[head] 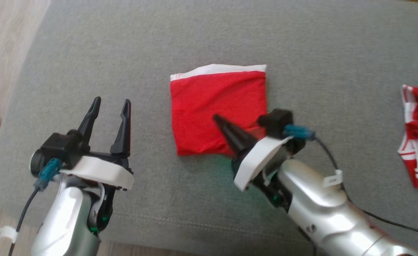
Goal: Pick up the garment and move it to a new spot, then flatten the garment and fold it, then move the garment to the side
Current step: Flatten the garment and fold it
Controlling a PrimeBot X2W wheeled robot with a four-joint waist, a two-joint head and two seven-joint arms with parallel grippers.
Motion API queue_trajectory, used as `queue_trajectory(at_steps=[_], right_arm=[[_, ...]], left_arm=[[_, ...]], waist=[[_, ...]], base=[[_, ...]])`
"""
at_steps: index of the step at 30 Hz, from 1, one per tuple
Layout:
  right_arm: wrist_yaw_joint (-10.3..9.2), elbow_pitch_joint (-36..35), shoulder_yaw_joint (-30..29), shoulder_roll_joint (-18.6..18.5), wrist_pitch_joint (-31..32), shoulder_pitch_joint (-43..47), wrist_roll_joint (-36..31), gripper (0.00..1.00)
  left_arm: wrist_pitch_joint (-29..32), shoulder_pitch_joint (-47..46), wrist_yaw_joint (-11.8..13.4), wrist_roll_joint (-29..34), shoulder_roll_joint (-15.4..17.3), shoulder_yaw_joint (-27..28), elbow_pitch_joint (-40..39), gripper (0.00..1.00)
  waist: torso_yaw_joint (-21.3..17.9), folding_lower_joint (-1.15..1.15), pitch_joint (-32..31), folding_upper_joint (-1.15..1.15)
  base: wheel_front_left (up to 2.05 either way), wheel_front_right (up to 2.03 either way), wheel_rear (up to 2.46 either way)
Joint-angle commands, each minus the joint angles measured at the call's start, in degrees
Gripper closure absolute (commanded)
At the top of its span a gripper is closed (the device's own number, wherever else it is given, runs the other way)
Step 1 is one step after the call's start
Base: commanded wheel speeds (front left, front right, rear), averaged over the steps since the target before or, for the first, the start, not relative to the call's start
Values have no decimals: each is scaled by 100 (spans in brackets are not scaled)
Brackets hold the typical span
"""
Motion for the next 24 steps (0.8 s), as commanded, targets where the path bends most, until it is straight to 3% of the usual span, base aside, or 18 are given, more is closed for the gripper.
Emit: queue_trajectory(at_steps=[1,2,3,4,5,11,17,18,24], right_arm=[[-5,-145,-220,113,-216,-145,-103,100],[-5,-121,-378,93,-286,-132,-184,97],[-5,-112,-549,56,-354,-111,-273,70],[-5,-111,-741,10,-413,-82,-365,31],[-5,-119,-1204,-97,-517,-5,-588,0],[-5,-463,-2728,-273,-634,488,-1454,0],[-5,-1569,-4074,-291,-291,1333,-2529,0],[-5,-1569,-4074,-291,-291,1333,-2529,0],[-5,-3072,-4850,-72,442,2335,-3207,0]], left_arm=[[-64,-86,51,-12,174,246,-178,0],[-64,-55,67,-9,191,255,-191,0],[-61,-23,85,-10,207,266,-200,0],[-53,6,103,-14,224,278,-212,0],[-33,53,131,-25,255,298,-247,0],[60,202,209,-45,347,330,-371,0],[141,407,271,-51,440,336,-552,0],[141,407,271,-51,440,336,-552,0],[258,630,312,-56,520,297,-687,0]], waist=[[-138,0,-137,0],[-183,0,-177,0],[-225,0,-221,0],[-268,0,-258,0],[-345,0,-328,0],[-526,0,-522,0],[-660,0,-689,0],[-660,0,-689,0],[-720,0,-849,0]], base=[[0,0,0],[0,0,0],[0,0,0],[0,0,0],[0,0,0],[0,0,0],[0,0,0],[0,0,0],[0,0,0]])
